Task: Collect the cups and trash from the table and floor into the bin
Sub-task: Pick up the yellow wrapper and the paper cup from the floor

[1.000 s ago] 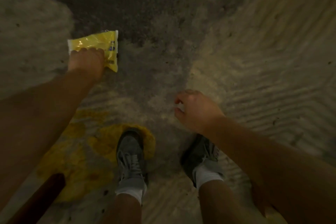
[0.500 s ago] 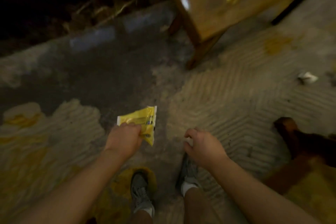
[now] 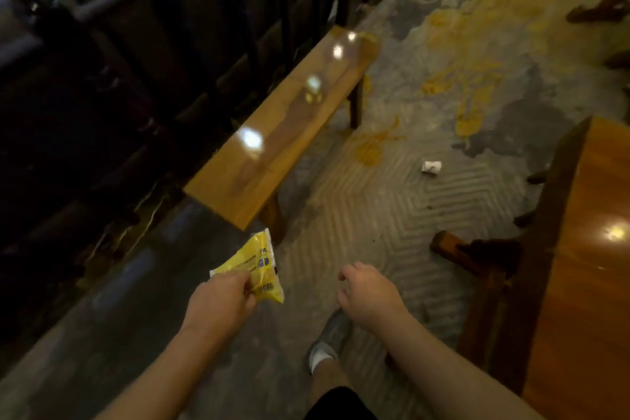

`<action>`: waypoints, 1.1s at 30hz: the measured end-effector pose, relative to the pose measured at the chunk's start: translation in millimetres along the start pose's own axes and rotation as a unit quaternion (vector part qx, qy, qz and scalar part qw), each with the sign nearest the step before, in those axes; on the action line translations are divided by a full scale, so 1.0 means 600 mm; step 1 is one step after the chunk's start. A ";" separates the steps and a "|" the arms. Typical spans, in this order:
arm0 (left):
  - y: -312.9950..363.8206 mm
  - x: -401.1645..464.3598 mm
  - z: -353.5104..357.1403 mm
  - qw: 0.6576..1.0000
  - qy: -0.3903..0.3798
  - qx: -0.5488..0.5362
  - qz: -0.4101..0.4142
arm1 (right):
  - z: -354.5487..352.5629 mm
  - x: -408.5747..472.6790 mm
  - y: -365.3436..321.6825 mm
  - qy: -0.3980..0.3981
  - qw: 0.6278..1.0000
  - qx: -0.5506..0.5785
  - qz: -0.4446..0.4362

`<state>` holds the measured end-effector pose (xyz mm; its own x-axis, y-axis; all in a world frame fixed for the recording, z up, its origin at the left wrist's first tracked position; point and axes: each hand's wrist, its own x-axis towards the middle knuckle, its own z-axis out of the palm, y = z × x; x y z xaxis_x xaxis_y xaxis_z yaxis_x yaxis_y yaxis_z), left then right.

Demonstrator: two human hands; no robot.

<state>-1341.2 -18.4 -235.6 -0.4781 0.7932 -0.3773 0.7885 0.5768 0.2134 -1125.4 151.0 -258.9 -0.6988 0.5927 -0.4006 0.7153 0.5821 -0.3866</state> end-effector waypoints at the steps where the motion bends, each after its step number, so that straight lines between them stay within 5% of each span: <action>1: 0.019 0.028 -0.016 1.000 -0.003 0.010 0.005 | -0.018 0.011 0.022 -0.001 1.000 0.008 0.013; 14: 0.428 0.460 -0.162 0.977 -0.046 0.089 0.186 | -0.294 0.144 0.316 0.059 0.983 0.049 0.166; 21: 0.610 0.763 -0.164 0.950 -0.052 0.115 0.286 | -0.400 0.311 0.471 0.029 0.960 0.066 0.269; 33: 0.765 1.279 -0.029 0.925 -0.108 0.110 0.347 | -0.387 0.762 0.775 -0.049 0.932 0.086 0.349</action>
<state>-1353.0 858.5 -411.5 0.2430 0.8860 -0.3950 0.9475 -0.1294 0.2925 -1112.9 822.1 -428.8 -0.0643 0.7355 -0.6745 0.9915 -0.0295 -0.1266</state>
